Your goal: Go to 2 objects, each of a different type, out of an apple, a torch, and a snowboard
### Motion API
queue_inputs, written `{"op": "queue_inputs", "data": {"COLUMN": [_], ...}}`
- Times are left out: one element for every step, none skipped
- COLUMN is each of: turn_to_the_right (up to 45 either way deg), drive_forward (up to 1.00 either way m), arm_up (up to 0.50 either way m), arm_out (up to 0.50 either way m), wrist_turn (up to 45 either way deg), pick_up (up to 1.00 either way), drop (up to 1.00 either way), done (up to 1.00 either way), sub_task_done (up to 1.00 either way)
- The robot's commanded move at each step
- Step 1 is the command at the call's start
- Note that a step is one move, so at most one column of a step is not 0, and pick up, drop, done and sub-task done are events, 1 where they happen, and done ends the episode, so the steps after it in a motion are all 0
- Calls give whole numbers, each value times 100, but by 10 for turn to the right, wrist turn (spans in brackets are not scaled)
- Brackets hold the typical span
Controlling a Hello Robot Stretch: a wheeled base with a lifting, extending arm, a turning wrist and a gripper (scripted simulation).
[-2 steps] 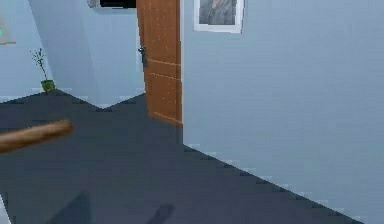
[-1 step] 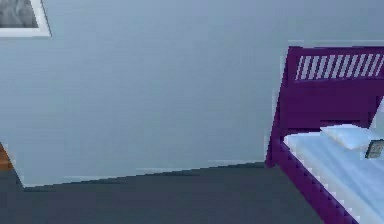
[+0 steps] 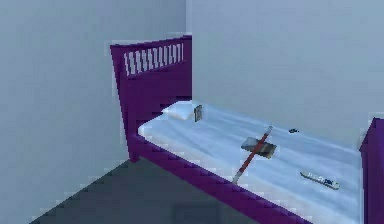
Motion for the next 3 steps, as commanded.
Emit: {"op": "queue_inputs", "data": {"turn_to_the_right": [0,-450,-390], "drive_forward": [5,0,0], "arm_up": [0,0,0], "arm_out": [0,0,0], "wrist_turn": [0,0,0], "pick_up": [0,0,0], "drop": [0,0,0], "done": [0,0,0], "sub_task_done": [0,0,0]}}
